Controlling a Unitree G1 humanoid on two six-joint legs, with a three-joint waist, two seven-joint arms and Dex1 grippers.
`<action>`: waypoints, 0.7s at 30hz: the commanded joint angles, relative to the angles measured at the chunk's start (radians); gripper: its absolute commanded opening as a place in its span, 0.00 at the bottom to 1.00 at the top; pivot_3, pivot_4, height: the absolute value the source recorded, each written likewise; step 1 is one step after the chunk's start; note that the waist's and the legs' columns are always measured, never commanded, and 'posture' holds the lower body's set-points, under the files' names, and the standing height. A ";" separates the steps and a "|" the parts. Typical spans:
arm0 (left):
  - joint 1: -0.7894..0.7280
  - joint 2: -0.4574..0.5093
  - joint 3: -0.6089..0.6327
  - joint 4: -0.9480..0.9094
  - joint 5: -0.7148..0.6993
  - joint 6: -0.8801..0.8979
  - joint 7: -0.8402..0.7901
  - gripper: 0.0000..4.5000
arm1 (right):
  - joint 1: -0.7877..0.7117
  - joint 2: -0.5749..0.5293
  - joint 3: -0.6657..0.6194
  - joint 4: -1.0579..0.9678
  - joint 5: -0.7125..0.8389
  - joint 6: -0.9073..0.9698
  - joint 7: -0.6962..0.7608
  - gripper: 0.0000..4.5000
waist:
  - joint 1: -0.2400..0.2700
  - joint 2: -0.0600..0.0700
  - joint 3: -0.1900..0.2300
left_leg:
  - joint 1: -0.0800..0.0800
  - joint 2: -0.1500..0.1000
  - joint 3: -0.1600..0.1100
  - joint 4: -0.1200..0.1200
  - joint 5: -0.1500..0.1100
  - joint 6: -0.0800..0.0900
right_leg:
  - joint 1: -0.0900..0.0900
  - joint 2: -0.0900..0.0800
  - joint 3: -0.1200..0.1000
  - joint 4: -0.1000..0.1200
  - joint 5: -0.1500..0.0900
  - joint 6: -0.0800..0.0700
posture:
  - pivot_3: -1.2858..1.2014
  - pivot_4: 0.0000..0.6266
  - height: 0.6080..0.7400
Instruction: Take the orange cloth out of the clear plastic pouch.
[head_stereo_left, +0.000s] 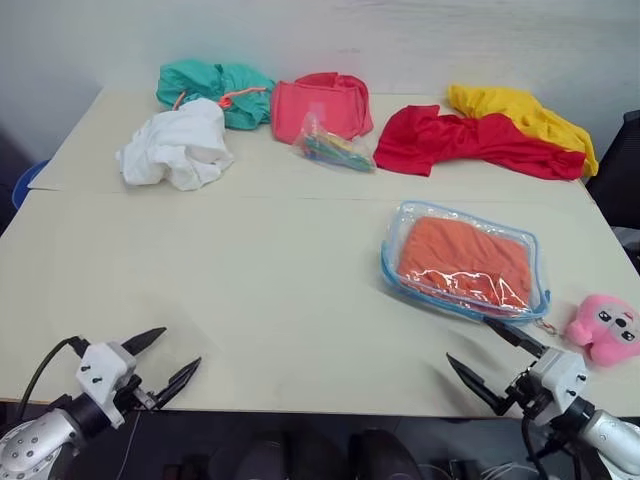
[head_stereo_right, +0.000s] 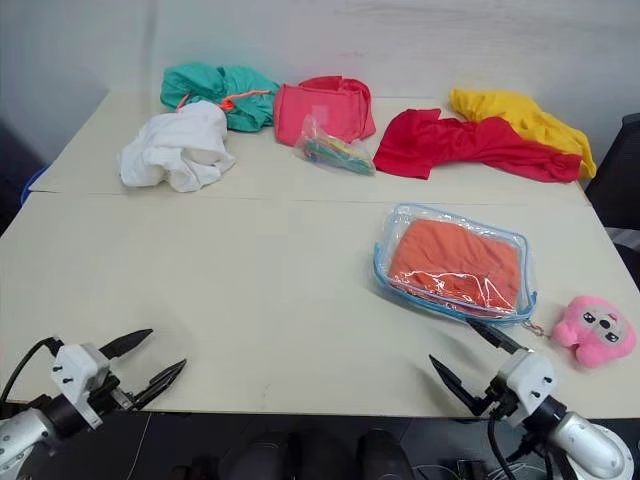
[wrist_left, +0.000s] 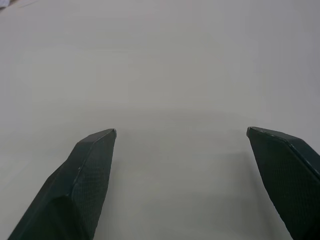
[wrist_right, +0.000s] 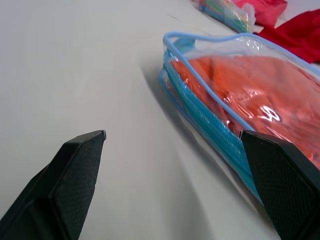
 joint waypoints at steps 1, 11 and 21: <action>0.018 0.019 0.014 -0.002 0.024 -0.036 -0.019 0.97 | 0.015 -0.016 -0.031 -0.016 0.018 0.003 0.015 1.00 | 0.000 0.000 0.000 | 0.000 0.000 0.000 0.000 0.000 0.000 | 0.000 0.000 0.000 0.000 0.000 0.000 | 0.52 0.24 1.00; -0.017 0.078 0.032 -0.083 -0.176 0.054 -0.194 0.97 | 0.022 0.010 -0.064 -0.028 -0.017 -0.039 -0.014 1.00 | 0.000 0.001 0.000 | 0.000 0.000 0.000 0.001 0.000 0.000 | 0.000 0.000 0.000 0.001 0.000 0.000 | 0.52 0.24 1.00; -0.088 0.094 -0.044 -0.021 -0.145 -0.022 -0.342 0.97 | 0.040 0.016 -0.084 -0.004 -0.054 -0.088 -0.047 1.00 | -0.001 0.002 -0.001 | 0.000 0.000 0.001 0.001 0.002 -0.004 | 0.000 0.001 0.000 0.001 0.000 0.000 | 0.52 0.24 1.00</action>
